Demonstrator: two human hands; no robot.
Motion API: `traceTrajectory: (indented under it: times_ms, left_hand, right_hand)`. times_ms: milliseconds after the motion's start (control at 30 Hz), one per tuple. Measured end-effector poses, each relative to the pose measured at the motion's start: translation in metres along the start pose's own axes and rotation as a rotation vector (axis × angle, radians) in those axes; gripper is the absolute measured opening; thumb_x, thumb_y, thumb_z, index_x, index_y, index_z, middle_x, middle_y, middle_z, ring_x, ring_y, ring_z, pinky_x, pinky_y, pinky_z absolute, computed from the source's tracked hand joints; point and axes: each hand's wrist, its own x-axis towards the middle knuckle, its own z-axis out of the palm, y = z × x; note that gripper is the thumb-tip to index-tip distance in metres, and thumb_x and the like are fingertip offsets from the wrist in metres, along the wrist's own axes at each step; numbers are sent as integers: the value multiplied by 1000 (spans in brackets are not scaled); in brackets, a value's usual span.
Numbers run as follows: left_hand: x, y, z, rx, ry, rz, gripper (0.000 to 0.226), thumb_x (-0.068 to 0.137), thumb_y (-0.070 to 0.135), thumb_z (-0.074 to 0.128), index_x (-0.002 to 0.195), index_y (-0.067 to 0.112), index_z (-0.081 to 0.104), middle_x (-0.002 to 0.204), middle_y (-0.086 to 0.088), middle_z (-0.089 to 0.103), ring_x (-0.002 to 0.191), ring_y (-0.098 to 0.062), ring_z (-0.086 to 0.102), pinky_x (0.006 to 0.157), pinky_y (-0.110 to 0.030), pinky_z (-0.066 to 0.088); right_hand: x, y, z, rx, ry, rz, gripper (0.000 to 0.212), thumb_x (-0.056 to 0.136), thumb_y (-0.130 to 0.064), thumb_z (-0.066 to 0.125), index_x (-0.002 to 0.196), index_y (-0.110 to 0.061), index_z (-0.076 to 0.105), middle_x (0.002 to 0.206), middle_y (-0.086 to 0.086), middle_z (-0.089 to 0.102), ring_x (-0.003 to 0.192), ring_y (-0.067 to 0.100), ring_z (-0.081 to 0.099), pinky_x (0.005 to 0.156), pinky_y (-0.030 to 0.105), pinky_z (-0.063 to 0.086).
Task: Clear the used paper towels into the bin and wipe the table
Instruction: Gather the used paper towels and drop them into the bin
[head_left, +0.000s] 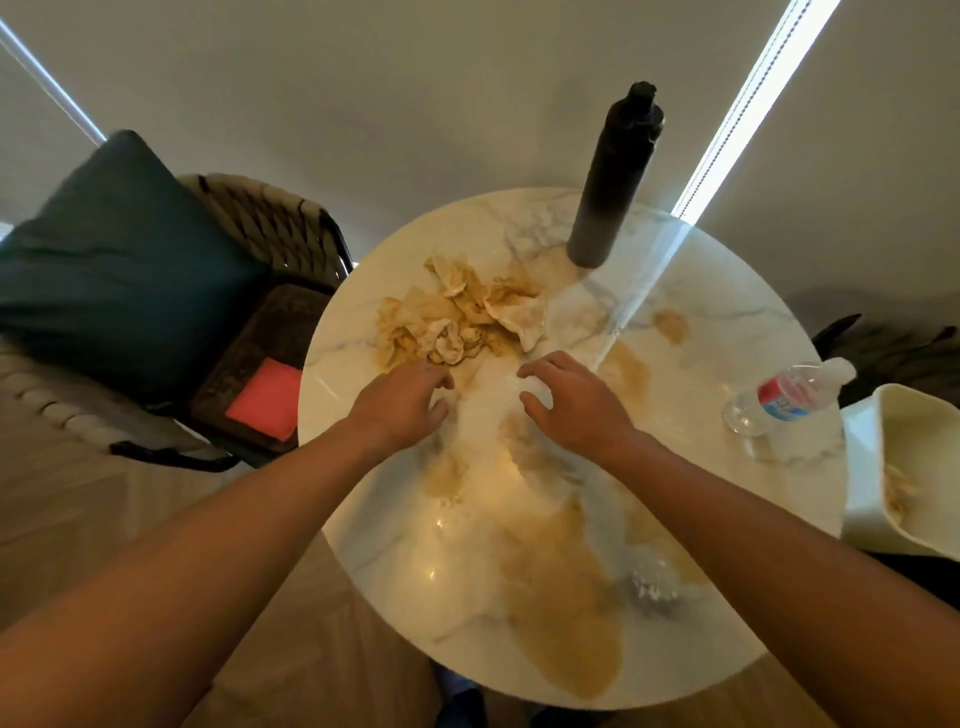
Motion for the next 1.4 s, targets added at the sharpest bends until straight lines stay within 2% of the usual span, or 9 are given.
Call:
traceTrajectory:
  times_ms: [300, 433, 567, 667, 933, 1067, 1167, 1300, 1400]
  left_hand:
    - [47, -25, -3, -2, 95, -31, 38, 93, 33, 59, 129, 21, 57, 129, -1, 52, 109, -26, 58, 82, -41, 53]
    - [63, -29, -4, 21, 168, 1, 44, 92, 31, 60, 134, 23, 52, 134, -1, 48, 111, -27, 56, 77, -40, 53]
    - [76, -34, -3, 40, 149, -3, 52, 91, 30, 60, 141, 26, 45, 139, -1, 46, 119, -27, 51, 84, -43, 53]
    - [84, -38, -2, 40, 120, -6, 54, 92, 27, 60, 143, 29, 45, 139, -1, 46, 122, -27, 49, 87, -44, 53]
    - [93, -50, 0, -59, 113, 47, 24, 96, 21, 60, 119, 19, 66, 117, -5, 53, 102, -26, 57, 79, -41, 52]
    - [88, -46, 0, -99, 134, 72, 18, 96, 15, 59, 113, 14, 67, 110, -8, 55, 98, -26, 56, 79, -43, 50]
    - [83, -43, -1, -99, 144, 97, 17, 97, 15, 57, 112, 12, 65, 108, -9, 57, 98, -27, 57, 78, -43, 50]
    - [76, -36, -4, -89, 158, 118, 17, 96, 14, 57, 111, 13, 65, 107, -8, 57, 98, -25, 56, 78, -42, 50]
    - [69, -29, -7, -89, 177, 144, 15, 95, 13, 60, 109, 12, 65, 106, -7, 57, 96, -25, 57, 77, -42, 50]
  right_hand:
    - [66, -14, 33, -3, -42, -16, 41, 93, -34, 64, 132, -23, 58, 133, 1, 56, 114, 23, 59, 89, 35, 50]
    - [89, -17, 46, 3, -53, -24, 47, 91, -31, 66, 134, -19, 55, 131, 4, 54, 117, 28, 56, 92, 41, 51]
    - [108, -18, 60, 17, -62, -7, 49, 91, -23, 64, 137, -19, 50, 133, 7, 51, 118, 34, 54, 92, 47, 52]
    - [117, -17, 69, -12, -58, 4, 42, 90, -20, 63, 132, -20, 53, 132, 8, 51, 115, 36, 54, 92, 49, 50]
    - [124, -8, 76, 63, -5, 19, 35, 88, -2, 57, 122, -12, 62, 117, 13, 57, 106, 36, 55, 89, 48, 50]
    - [118, -5, 70, 85, 16, -25, 33, 88, 0, 57, 119, -8, 62, 112, 14, 57, 103, 35, 55, 86, 42, 48]
    - [111, -4, 64, 109, 44, -63, 30, 88, 0, 59, 117, -7, 63, 110, 13, 57, 97, 31, 56, 80, 34, 45]
    - [96, -2, 54, 135, 92, -86, 28, 89, -1, 60, 115, -10, 64, 110, 9, 57, 92, 28, 57, 77, 37, 50]
    - [83, 1, 47, 151, 107, -68, 25, 91, -4, 59, 115, -13, 64, 110, 5, 57, 90, 25, 58, 78, 33, 49]
